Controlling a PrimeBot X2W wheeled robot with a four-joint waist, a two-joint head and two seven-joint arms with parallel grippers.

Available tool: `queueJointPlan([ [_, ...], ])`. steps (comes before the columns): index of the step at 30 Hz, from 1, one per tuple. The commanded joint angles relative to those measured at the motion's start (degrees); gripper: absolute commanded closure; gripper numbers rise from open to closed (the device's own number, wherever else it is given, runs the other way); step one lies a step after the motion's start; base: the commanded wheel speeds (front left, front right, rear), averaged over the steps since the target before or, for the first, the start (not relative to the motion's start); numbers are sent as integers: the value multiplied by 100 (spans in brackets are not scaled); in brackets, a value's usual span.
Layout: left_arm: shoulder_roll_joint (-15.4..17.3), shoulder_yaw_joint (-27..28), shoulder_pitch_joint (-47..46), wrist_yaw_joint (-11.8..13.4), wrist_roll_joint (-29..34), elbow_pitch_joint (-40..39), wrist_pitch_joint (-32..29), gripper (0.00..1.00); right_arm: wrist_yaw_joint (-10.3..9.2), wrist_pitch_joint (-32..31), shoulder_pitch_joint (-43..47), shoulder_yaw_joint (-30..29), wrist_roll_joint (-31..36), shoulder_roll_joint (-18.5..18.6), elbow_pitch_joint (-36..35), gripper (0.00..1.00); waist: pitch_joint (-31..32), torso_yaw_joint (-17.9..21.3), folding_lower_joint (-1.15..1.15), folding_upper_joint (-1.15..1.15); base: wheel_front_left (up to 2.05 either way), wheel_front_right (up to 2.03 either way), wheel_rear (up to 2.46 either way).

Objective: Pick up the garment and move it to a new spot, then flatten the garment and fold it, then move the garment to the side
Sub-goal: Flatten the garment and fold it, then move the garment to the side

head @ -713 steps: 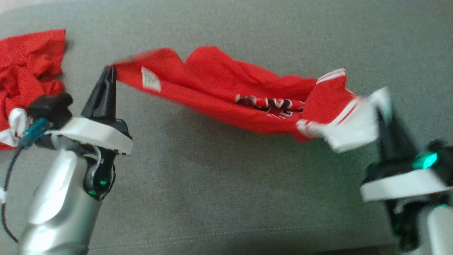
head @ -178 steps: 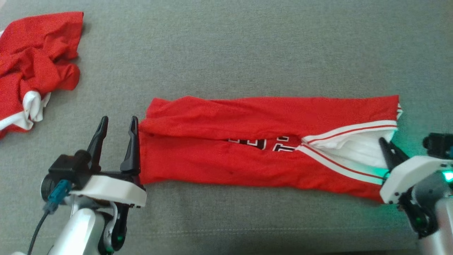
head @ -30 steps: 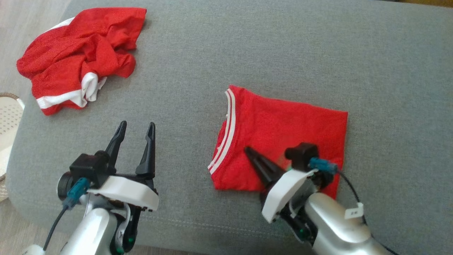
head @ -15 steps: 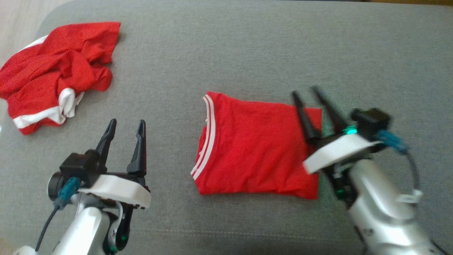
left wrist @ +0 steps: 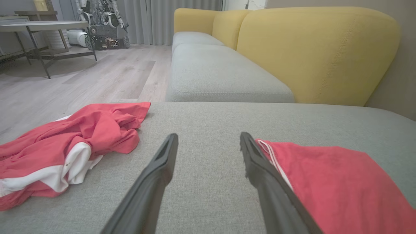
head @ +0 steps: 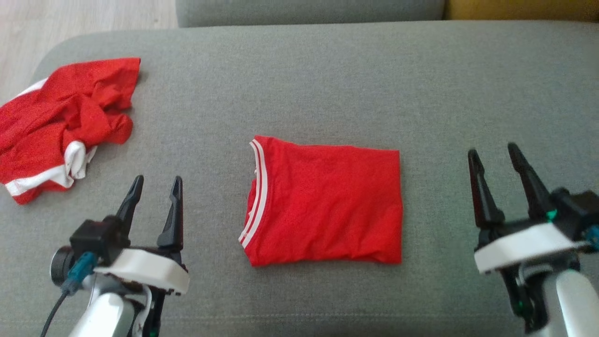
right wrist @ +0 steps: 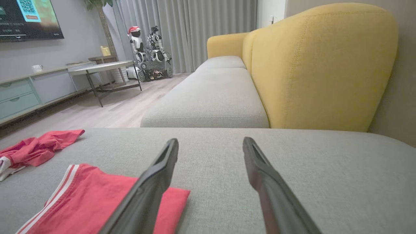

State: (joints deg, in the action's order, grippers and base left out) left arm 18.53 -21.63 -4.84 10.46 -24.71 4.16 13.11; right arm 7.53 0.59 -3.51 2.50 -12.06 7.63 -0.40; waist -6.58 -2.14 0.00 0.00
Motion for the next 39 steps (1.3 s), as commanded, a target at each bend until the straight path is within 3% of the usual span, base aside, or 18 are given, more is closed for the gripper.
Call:
queueJointPlan([
  [1,189,247,-117,52,-17,-205,-14,0,-4,-66,4,70,54,-10,-325,0,60,19,0,0,0,0,0],
  [12,291,256,327,177,-116,-399,-145,0,-4,-548,844,-182,114,-212,-1046,0,457,31,0,0,0,0,0],
  [39,415,168,583,273,-179,-525,-251,0,-4,-750,1119,-232,72,-292,-1157,0,724,35,0,0,0,0,0],
])
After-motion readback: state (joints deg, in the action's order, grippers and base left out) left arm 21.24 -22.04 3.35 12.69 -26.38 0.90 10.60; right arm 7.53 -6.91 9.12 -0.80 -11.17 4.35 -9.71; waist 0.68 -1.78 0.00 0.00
